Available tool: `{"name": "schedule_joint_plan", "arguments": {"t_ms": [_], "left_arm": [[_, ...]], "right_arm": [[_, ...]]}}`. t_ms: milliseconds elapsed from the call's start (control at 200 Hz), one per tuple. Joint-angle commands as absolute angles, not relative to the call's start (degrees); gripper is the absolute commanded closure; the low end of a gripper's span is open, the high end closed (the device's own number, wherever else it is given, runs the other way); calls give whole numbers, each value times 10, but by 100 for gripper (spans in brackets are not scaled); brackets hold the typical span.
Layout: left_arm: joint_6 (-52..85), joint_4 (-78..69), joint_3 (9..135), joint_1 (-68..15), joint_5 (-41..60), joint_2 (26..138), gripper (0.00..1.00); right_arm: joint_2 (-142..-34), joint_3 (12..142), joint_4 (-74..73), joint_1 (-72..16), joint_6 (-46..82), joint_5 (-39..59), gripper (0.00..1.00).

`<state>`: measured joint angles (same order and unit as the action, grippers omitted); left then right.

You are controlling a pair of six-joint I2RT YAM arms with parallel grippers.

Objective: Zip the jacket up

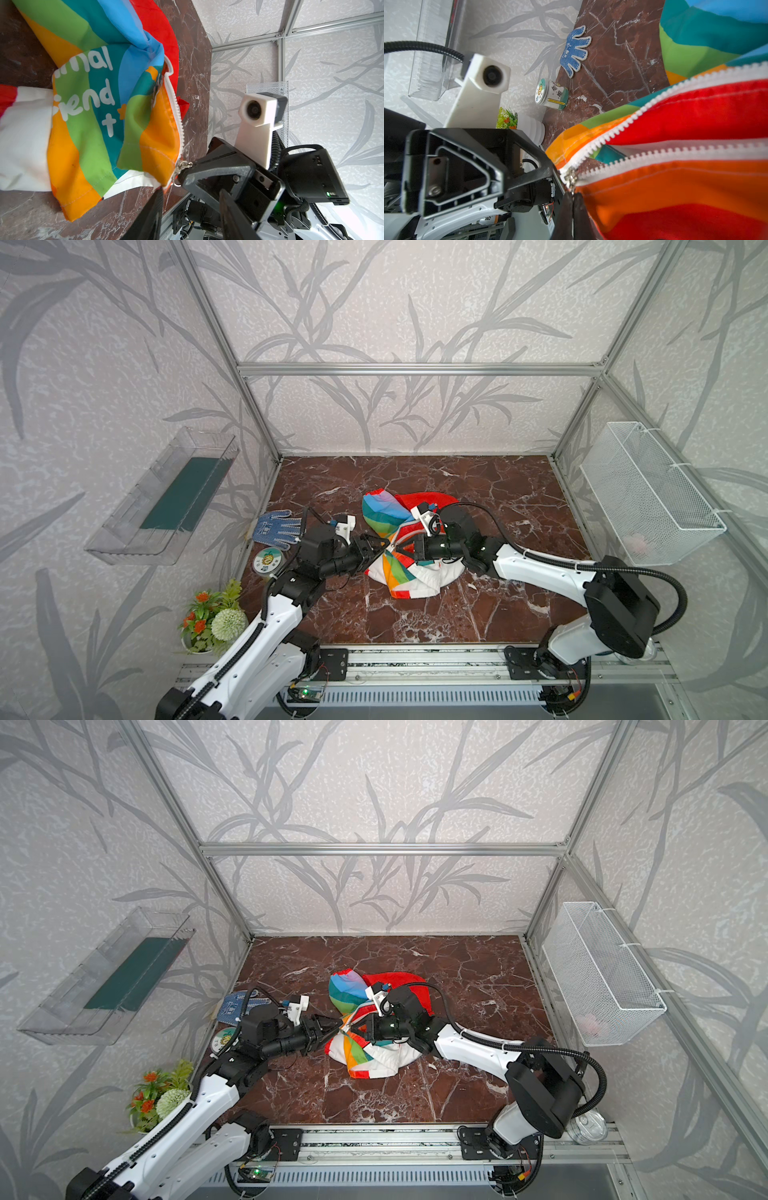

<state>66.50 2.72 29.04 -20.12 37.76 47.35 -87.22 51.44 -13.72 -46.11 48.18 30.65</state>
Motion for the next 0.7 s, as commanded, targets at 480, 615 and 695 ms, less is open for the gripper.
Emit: {"name": "schedule_joint_plan", "arguments": {"t_ms": [480, 615, 695], "left_arm": [[732, -106, 250, -199, 388, 489, 79], [732, -105, 250, -200, 387, 488, 86], [731, -102, 248, -200, 386, 489, 90]], "right_arm": [[-870, 530, -146, -458, 480, 328, 100], [-869, 530, -145, -458, 479, 327, 100], [-868, 532, -142, -458, 477, 327, 100]]}}
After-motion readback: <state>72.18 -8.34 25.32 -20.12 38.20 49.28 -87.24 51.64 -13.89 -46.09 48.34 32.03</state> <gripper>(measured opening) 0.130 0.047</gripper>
